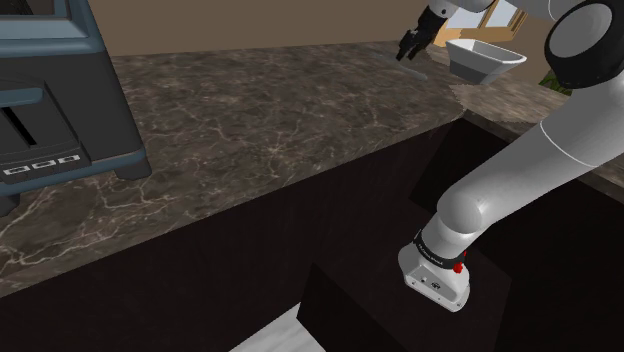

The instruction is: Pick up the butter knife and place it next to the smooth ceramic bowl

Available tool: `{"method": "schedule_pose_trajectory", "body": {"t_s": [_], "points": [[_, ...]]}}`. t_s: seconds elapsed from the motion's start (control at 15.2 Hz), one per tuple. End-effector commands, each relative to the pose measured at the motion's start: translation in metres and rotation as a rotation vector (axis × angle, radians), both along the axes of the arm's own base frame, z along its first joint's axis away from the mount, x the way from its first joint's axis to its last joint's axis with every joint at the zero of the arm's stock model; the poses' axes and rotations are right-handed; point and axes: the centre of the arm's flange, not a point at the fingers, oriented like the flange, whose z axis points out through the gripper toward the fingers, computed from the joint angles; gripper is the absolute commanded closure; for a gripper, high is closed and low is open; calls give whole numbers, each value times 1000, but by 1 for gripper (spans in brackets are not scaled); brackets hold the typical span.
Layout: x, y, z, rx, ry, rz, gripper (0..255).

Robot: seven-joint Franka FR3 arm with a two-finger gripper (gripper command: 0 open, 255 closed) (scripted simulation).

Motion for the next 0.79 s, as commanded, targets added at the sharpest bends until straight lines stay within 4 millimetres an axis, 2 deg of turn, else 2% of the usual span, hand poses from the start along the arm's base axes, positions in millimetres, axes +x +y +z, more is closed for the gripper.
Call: {"method": "schedule_pose_trajectory", "body": {"t_s": [0.0, 0.2, 0.46, 0.73], "points": [[0, 0, 0, 0, 0, 0, 0], [0, 0, 0, 0, 0, 0, 0], [-16, 3, 47, 0, 0, 0, 0], [-16, 3, 47, 0, 0, 0, 0]]}}
